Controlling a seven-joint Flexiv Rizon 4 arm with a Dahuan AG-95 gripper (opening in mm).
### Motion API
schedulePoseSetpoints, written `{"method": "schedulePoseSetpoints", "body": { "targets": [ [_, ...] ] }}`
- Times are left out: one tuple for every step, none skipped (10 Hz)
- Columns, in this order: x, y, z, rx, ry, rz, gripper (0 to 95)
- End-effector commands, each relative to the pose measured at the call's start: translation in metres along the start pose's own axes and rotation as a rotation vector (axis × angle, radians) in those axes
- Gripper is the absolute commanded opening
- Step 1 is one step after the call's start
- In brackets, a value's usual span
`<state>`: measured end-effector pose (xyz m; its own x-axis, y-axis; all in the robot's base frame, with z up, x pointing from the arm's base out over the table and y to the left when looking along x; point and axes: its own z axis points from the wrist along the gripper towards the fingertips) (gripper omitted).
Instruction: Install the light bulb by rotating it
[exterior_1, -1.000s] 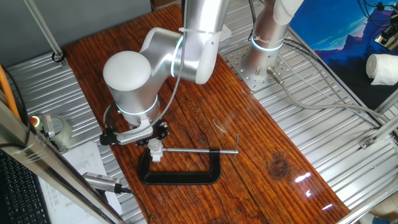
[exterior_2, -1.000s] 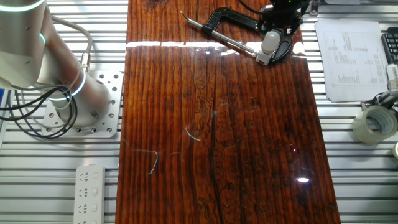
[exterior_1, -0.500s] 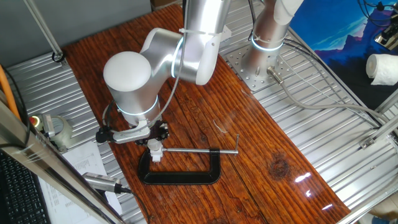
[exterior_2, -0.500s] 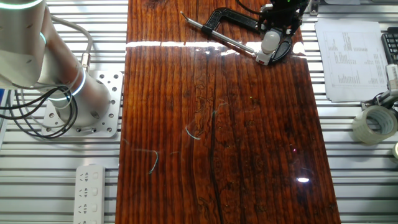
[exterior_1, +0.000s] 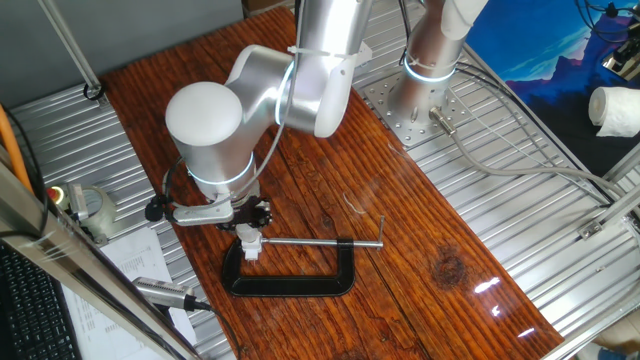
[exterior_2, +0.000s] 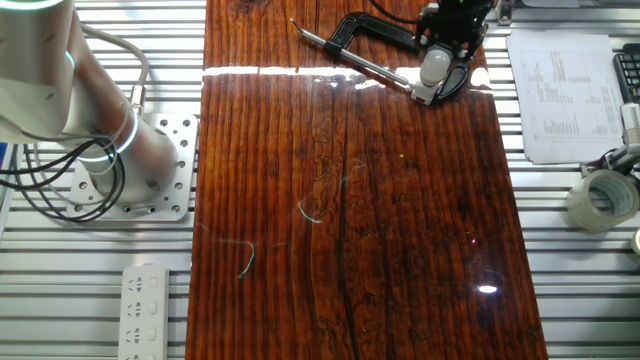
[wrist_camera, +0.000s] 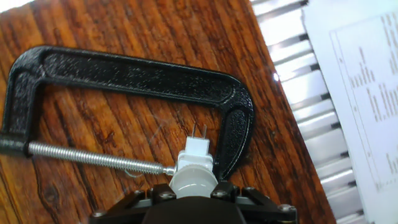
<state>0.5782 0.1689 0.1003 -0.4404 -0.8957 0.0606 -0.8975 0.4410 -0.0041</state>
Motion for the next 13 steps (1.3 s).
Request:
{"method": "schedulePoseSetpoints", "body": {
  "targets": [
    [0.0007, -0.0021, 0.0001, 0.006, 0.003, 0.072, 0.0],
    [0.0007, -0.0021, 0.0002, -0.001, 0.005, 0.126, 0.0],
    [0.0007, -0.0021, 0.0002, -0.007, 0.006, 0.175, 0.0],
    [0.0007, -0.0021, 0.0002, -0.006, 0.006, 0.215, 0.0],
    [0.0007, -0.0021, 0.0002, -0.005, 0.002, 0.257, 0.0],
    [0.0007, -0.0021, 0.0002, -0.012, 0.001, 0.306, 0.0],
    [0.0006, -0.0019, -0.0001, -0.041, 0.024, 0.377, 0.0],
    [0.0006, -0.0019, -0.0002, -0.051, 0.033, 0.443, 0.0],
    [0.0006, -0.0019, -0.0002, -0.050, 0.029, 0.500, 0.0],
    [0.0005, -0.0019, 0.0002, -0.050, 0.023, 0.545, 0.0],
    [0.0005, -0.0019, 0.0002, -0.050, 0.027, 0.584, 0.0],
    [0.0005, -0.0019, 0.0002, -0.052, 0.032, 0.620, 0.0],
    [0.0005, -0.0019, 0.0001, -0.053, 0.033, 0.639, 0.0]
  ]
}}
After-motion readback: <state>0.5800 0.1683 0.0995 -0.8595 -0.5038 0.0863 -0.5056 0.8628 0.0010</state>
